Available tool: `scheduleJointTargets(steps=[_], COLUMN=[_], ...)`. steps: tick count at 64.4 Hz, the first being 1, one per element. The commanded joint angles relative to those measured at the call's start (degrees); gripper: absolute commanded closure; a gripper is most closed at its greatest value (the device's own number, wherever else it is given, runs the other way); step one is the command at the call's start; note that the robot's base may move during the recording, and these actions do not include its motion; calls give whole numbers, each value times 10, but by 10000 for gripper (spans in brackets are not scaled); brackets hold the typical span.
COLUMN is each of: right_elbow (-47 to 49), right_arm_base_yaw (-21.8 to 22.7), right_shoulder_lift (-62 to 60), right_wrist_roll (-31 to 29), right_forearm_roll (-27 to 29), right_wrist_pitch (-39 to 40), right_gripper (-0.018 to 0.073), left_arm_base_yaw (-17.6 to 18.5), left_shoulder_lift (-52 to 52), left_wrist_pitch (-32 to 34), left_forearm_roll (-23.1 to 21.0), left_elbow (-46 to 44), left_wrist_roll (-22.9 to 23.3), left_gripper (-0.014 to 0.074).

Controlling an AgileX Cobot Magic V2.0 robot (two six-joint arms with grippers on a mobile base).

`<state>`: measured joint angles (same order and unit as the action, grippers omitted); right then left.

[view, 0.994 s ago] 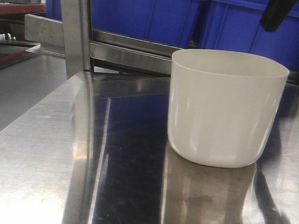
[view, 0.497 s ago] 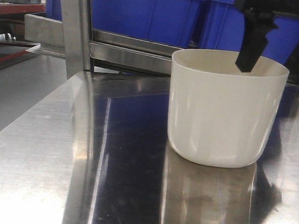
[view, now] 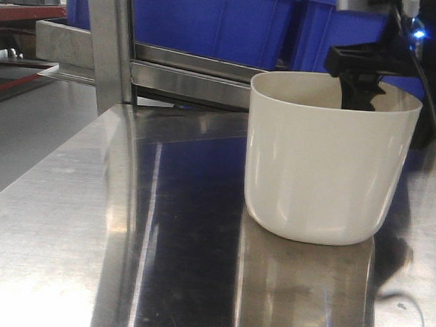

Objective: Move white bin to right shelf second layer
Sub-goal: 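Lower the right gripper onto the white bin's rim and close, then lift the white bin off the table with the right gripper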

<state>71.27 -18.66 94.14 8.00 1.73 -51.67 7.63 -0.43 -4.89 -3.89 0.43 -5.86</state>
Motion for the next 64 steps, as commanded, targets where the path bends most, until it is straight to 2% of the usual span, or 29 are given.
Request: scheduleJointTargets(steps=[1, 3, 8, 15, 20, 26, 39, 53, 64], right_elbow=[19, 19, 19, 23, 30, 42, 45, 20, -36], right_arm_base_yaw=[0, 0, 0, 0, 0, 0, 8, 41, 66], right_shoulder_lift=[-13, -11, -7, -11, -21, -47, -136, -261, -348], right_wrist_roll=[-6, -6, -5, -5, -5, -5, -5, -5, -5], right_forearm_roll=[-7, -7, -7, -7, -8, -9, -28, -43, -48], right_wrist_pitch=[19, 19, 19, 24, 32, 49, 107, 142, 154], right_gripper=[45, 76, 234, 522, 482, 512, 510, 510, 510], left_arm_base_yaw=[2, 2, 2, 2, 2, 2, 2, 2, 2], left_shoulder_lift=[-8, -8, -8, -8, -8, -8, -8, -8, -8], left_wrist_pitch=[49, 49, 49, 49, 49, 49, 49, 49, 49], left_forearm_roll=[-3, -3, -3, -3, -3, -3, -3, -3, -3], left_elbow=[21, 21, 21, 21, 21, 21, 21, 21, 21], left_wrist_roll=[1, 1, 1, 1, 1, 1, 1, 1, 1], left_gripper=[512, 512, 512, 512, 512, 512, 512, 512, 512])
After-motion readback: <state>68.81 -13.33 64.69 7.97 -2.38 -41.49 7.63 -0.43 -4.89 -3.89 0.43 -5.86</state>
